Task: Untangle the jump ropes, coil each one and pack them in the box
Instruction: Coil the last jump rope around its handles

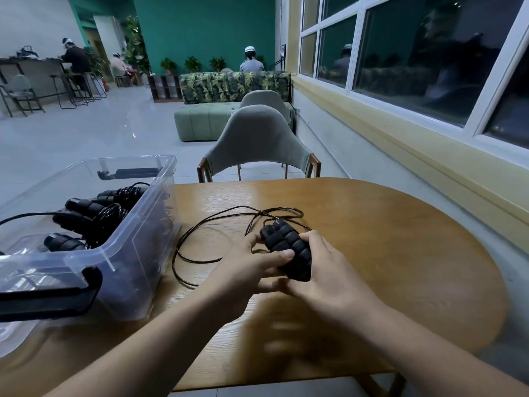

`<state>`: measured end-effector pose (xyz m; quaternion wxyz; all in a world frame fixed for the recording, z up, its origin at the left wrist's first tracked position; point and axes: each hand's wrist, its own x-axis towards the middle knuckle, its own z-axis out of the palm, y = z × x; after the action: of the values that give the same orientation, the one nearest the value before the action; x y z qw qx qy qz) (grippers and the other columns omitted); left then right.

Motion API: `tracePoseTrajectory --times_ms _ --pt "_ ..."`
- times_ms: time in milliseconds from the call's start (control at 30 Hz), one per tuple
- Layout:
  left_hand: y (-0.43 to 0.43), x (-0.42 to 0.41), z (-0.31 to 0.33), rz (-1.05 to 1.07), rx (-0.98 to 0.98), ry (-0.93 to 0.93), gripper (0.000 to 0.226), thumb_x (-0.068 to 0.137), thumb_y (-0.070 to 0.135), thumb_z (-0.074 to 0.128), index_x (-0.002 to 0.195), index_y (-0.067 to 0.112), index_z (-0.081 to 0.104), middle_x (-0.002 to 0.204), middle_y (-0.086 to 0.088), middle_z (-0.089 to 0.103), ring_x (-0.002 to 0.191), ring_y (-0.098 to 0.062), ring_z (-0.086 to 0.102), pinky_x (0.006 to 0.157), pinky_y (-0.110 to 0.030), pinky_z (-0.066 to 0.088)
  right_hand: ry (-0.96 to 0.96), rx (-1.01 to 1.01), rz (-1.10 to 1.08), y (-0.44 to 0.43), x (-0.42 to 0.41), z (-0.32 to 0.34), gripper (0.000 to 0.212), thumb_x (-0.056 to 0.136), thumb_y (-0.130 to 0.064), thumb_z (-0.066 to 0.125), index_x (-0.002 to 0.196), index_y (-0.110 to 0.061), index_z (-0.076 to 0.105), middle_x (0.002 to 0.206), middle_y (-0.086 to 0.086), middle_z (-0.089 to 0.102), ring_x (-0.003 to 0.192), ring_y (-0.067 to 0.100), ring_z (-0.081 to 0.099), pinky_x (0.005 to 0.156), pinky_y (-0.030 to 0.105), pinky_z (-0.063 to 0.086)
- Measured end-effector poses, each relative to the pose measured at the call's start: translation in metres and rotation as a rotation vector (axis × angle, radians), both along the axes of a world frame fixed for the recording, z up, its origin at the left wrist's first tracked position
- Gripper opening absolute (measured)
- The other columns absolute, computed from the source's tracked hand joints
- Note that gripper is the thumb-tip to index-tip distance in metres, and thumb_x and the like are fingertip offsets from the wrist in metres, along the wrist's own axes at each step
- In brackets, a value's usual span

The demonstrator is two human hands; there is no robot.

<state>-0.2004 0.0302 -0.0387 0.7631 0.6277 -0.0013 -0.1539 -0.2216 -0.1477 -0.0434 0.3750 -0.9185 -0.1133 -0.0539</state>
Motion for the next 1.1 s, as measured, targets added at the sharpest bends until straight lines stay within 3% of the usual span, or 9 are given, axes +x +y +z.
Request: tracePoseTrajectory --times_ms 100,267,367,467,633,767,900,1033,1100 --pt "0.001 -0.001 0.007 0.025 0.082 -0.107 0.031 0.095 0.016 0.078 0.123 0.014 0.066 0.117 -0.020 0.074 0.104 -0.028 0.078 0.083 -0.042 0.064 0.003 0.000 -0.006 -0.004 0.002 0.008 0.050 0.084 -0.044 0.084 0.120 -0.040 0.049 0.109 -0.018 0.063 0.096 0.004 0.063 0.077 0.028 0.055" --pt "0.010 0.006 0.020 0.312 0.576 -0.548 0.029 0.095 0.056 0.068 0.111 0.033 0.060 0.102 0.013 0.071 0.094 0.000 0.069 0.083 -0.033 0.059 0.212 0.144 0.038 -0.017 -0.002 0.033 0.030 0.082 -0.029 0.085 0.106 -0.033 0.068 0.087 -0.002 0.074 0.063 0.011 0.065 0.057 0.029 0.052" --pt "0.014 0.005 0.024 0.225 0.678 -0.772 0.018 0.102 0.055 0.059 0.104 0.038 0.064 0.102 0.017 0.070 0.101 -0.005 0.066 0.086 -0.036 0.056 0.328 0.244 0.130 -0.031 -0.002 0.049 0.028 0.081 -0.031 0.087 0.106 -0.030 0.075 0.086 0.003 0.071 0.065 0.012 0.061 0.059 0.032 0.050" --pt "0.016 0.003 0.024 0.189 0.699 -0.866 0.033 0.103 0.059 0.049 0.090 0.035 0.067 0.092 0.014 0.068 0.100 -0.012 0.062 0.084 -0.038 0.051 0.418 0.290 0.225 -0.050 0.000 0.060 0.035 0.077 -0.037 0.082 0.110 -0.027 0.078 0.098 0.013 0.075 0.072 0.015 0.061 0.066 0.033 0.050" --pt "0.009 -0.003 0.033 0.096 0.465 -0.789 0.037 0.110 0.044 0.046 0.075 0.036 0.056 0.072 0.015 0.056 0.071 -0.003 0.054 0.066 -0.015 0.039 0.560 0.488 0.489 -0.062 0.001 0.065 0.042 0.084 -0.021 0.072 0.122 -0.003 0.071 0.092 0.001 0.077 0.066 0.016 0.053 0.056 0.027 0.038" --pt "0.007 -0.005 0.035 0.006 0.241 -0.661 0.040 0.108 0.049 0.044 0.082 0.027 0.064 0.066 -0.011 0.053 0.058 -0.020 0.053 0.058 -0.032 0.045 0.564 0.712 0.589 -0.063 0.000 0.066 0.059 0.084 -0.027 0.066 0.129 0.010 0.057 0.086 0.002 0.074 0.059 0.010 0.052 0.051 0.024 0.033" --pt "0.001 -0.004 0.028 -0.035 0.084 -0.528 0.043 0.111 0.043 0.041 0.099 0.008 0.062 0.066 -0.004 0.034 0.057 -0.016 0.029 0.051 -0.028 0.027 0.517 0.972 0.576 -0.065 0.002 0.062 0.058 0.088 -0.025 0.063 0.140 0.001 0.058 0.115 0.026 0.065 0.063 0.012 0.049 0.051 0.021 0.037" --pt "-0.008 -0.008 0.020 -0.063 0.023 -0.499 0.030 0.113 0.038 0.039 0.098 0.015 0.053 0.069 -0.001 0.032 0.055 -0.012 0.025 0.049 -0.023 0.025 0.601 1.030 0.717 -0.048 -0.002 0.055 0.052 0.094 -0.019 0.056 0.143 -0.002 0.054 0.119 0.022 0.063 0.070 0.011 0.054 0.055 0.020 0.041" --pt "-0.011 -0.008 0.017 -0.043 0.061 -0.511 0.028 0.113 0.039 0.042 0.097 0.018 0.049 0.066 0.007 0.036 0.054 -0.010 0.027 0.049 -0.025 0.025 0.604 1.010 0.744 -0.038 -0.006 0.054 0.050 0.093 -0.017 0.056 0.141 -0.003 0.053 0.108 0.014 0.067 0.071 0.010 0.056 0.055 0.021 0.041"
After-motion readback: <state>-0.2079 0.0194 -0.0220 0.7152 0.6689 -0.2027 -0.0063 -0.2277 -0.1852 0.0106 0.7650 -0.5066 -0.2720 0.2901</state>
